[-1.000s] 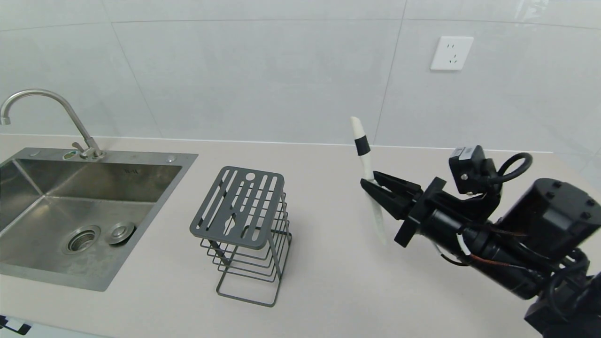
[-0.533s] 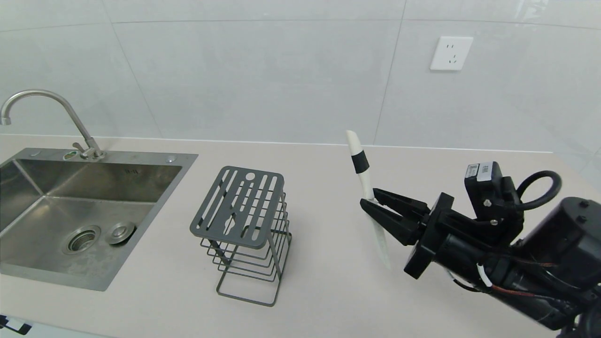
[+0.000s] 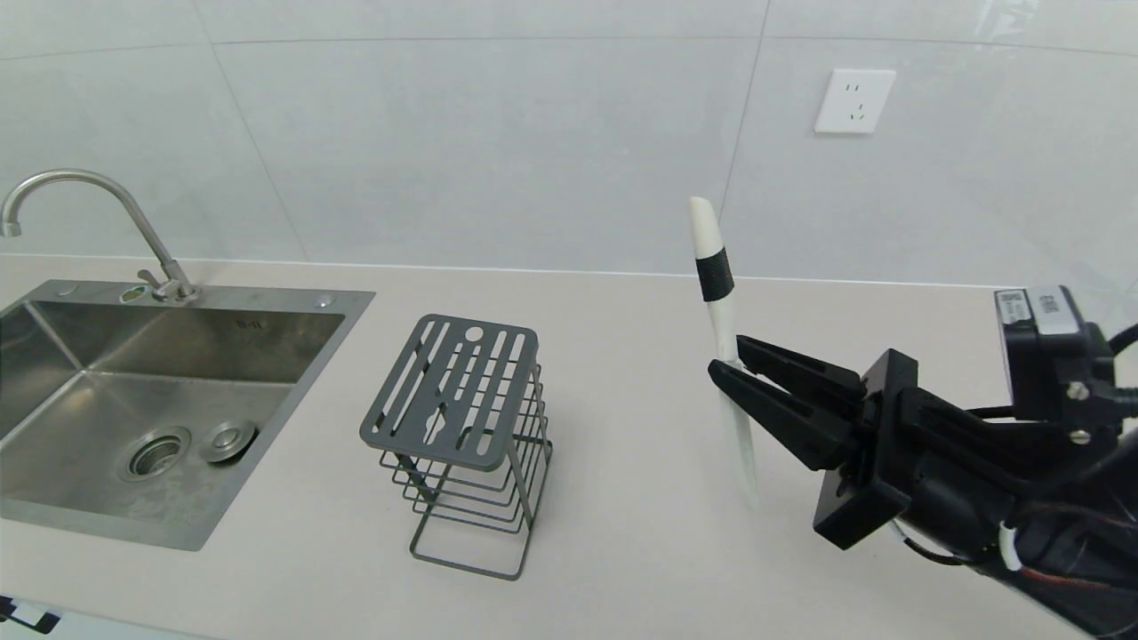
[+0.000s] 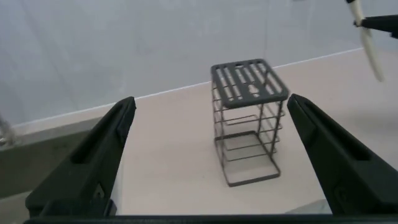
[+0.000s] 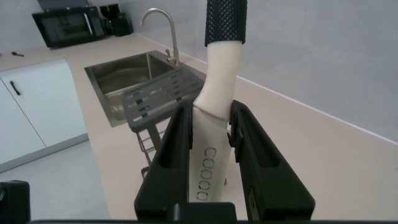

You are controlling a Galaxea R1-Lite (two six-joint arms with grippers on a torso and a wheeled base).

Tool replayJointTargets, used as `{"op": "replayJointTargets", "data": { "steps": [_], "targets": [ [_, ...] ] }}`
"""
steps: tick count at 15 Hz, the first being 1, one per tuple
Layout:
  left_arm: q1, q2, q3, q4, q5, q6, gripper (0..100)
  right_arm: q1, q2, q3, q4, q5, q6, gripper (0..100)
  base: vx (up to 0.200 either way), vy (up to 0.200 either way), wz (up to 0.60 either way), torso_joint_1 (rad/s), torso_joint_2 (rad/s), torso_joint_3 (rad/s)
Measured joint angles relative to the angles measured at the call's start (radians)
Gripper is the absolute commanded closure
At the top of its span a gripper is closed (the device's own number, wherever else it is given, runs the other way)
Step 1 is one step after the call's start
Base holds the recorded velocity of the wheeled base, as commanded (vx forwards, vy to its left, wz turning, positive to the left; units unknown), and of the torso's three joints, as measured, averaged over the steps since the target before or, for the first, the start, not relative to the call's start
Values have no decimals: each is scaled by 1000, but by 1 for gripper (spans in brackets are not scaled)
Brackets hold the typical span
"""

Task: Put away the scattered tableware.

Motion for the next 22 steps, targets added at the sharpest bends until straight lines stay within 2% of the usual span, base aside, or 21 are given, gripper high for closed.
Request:
{"op": "replayJointTargets", "data": {
  "steps": [2, 3, 4, 5, 6, 7, 10, 13, 17, 18, 20, 22],
  "targets": [
    [-41, 151, -43, -158, -55, 2, 0, 2, -22, 1, 0, 0, 0, 100, 0, 0, 0, 0, 0, 0],
    [-76, 225, -57, -243, -105, 7, 0, 3, -32, 3, 0, 0, 0, 100, 0, 0, 0, 0, 0, 0],
    [-129, 293, -66, -314, -215, 21, 0, 3, -41, 3, 0, 0, 0, 100, 0, 0, 0, 0, 0, 0],
    [-183, 353, -70, -355, -364, 44, 0, 3, -51, 3, 0, 1, 0, 100, 0, 0, 0, 0, 0, 0],
    [-217, 403, -73, -377, -451, 63, 0, 3, -58, 5, 0, 5, 0, 100, 0, 0, 0, 0, 0, 0],
    [-239, 451, -75, -391, -475, 75, 0, 4, -63, 7, 0, 19, 0, 100, 0, 0, 0, 0, 0, 0],
    [-263, 620, -106, -456, -485, 103, 0, 4, -74, 32, 0, 35, -21, 100, 0, 0, 0, 0, 0, 0],
    [-291, 805, -171, -546, -481, 113, 0, 6, -78, 42, 1, 59, -32, 100, 0, 0, 0, 0, 0, 0],
    [-416, 1044, -372, -571, -479, 105, 0, 6, -85, 67, 0, 70, -36, 100, 0, 0, 0, 0, 0, 0],
    [-456, 1105, -425, -576, -479, 98, 0, 6, -90, 69, 0, 71, -36, 100, 0, 0, 0, 0, 0, 0],
    [-524, 1200, -492, -607, -478, 63, 0, 6, -102, 70, 0, 76, -36, 100, 0, 0, 0, 0, 0, 0],
    [-579, 1284, -543, -687, -477, -10, 0, 13, -114, 70, 0, 95, -44, 100, 0, 0, 0, 0, 0, 0]
  ]
}}
